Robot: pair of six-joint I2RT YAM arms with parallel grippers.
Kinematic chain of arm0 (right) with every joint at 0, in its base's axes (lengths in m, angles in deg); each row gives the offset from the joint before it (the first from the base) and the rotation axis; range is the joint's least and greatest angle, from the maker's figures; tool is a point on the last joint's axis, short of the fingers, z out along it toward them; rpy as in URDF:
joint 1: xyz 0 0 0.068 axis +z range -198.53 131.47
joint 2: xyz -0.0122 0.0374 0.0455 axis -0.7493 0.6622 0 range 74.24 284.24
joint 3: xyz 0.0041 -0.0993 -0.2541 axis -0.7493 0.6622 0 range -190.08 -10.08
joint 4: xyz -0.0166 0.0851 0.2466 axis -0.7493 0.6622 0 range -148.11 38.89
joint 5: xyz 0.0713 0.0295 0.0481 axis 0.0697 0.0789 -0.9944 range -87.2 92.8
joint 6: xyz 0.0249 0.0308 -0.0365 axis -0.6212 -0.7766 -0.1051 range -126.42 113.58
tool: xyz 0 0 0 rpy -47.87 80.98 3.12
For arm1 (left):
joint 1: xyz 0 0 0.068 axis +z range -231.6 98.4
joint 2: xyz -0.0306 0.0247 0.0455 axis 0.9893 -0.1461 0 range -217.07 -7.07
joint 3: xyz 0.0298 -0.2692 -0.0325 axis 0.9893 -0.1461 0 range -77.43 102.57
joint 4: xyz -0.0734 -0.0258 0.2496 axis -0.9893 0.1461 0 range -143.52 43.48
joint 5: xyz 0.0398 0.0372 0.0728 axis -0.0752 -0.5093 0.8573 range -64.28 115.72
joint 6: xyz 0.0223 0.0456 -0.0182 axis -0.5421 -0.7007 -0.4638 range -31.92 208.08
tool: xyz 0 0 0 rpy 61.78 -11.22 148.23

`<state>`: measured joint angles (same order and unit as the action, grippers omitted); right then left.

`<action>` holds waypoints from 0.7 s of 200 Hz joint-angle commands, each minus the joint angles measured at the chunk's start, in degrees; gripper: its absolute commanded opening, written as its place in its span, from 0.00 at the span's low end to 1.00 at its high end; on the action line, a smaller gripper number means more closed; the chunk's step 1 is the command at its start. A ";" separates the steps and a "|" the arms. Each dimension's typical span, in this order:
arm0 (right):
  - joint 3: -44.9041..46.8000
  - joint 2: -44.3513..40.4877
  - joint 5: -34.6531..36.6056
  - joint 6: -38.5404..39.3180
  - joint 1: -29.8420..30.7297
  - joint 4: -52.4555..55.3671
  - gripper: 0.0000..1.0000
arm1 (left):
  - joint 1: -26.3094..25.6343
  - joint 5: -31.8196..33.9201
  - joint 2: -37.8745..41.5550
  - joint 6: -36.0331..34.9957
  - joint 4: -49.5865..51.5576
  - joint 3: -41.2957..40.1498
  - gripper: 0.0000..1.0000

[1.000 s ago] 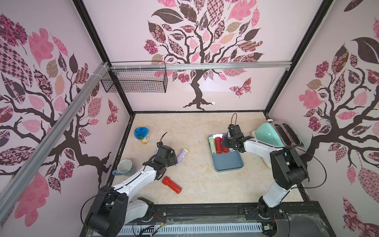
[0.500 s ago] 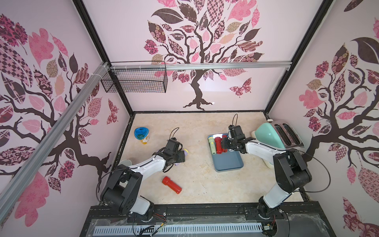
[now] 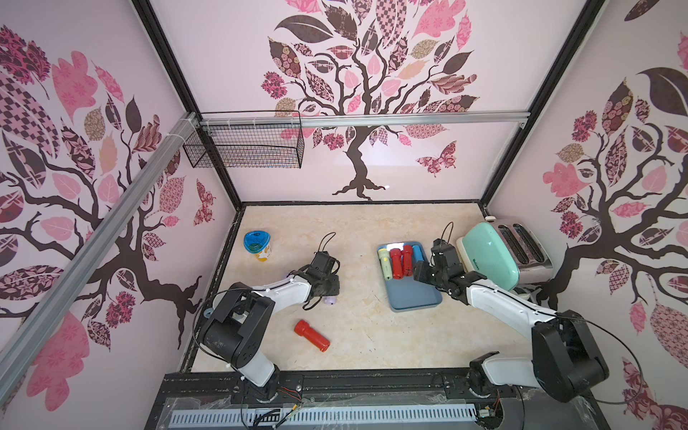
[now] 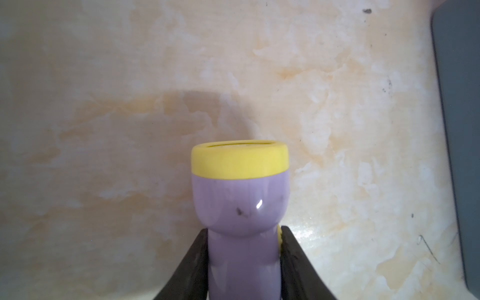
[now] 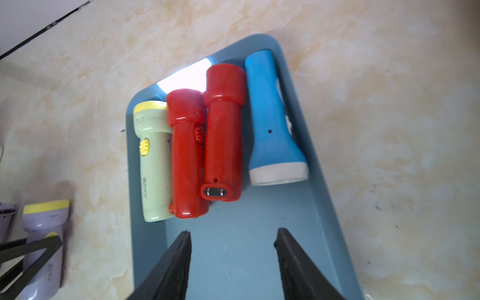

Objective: Put the flashlights into the storage boxes
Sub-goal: Pick up the flashlight from the center of the board, then place the flashlight at the storage box.

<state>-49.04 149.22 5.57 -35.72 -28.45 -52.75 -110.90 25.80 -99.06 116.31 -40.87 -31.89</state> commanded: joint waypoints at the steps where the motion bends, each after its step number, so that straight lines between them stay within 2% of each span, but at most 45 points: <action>1: 1.52 -3.49 6.57 -2.23 -0.12 2.15 0.58 | -0.19 -1.33 3.27 5.05 0.85 0.93 0.35; 15: 1.27 -4.21 7.94 -2.64 -0.18 4.09 0.58 | -0.69 -3.61 5.59 7.52 1.52 1.63 0.35; 28: 1.09 -4.71 8.06 -3.07 -0.61 5.04 0.59 | -2.73 -2.74 8.31 10.22 2.88 2.87 0.35; 49: 0.91 -5.15 7.92 -4.10 -1.86 5.90 0.60 | -9.53 0.73 11.36 16.53 2.82 5.36 0.35; 67: 1.25 -5.57 4.56 -5.98 -5.81 6.17 0.60 | -15.65 2.68 11.17 24.48 -1.65 7.30 0.35; 81: 2.26 -6.35 -0.99 -7.54 -10.25 5.51 0.60 | -19.25 3.89 8.77 29.55 -4.03 10.30 0.35; 95: 3.58 -7.46 -4.84 -8.57 -13.67 5.00 0.60 | -22.38 5.25 5.24 30.26 -6.02 14.25 0.35; 120: 5.09 -10.28 -4.19 -8.87 -15.12 5.75 0.61 | -25.92 7.71 -2.31 32.93 -4.58 22.27 0.35; 140: 6.08 -12.48 -2.83 -9.00 -16.05 6.19 0.62 | -26.38 4.45 -8.79 35.75 -6.00 27.22 0.37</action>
<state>-43.60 140.21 3.25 -43.72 -43.56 -48.53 -136.93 30.67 -101.92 146.69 -44.59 -10.76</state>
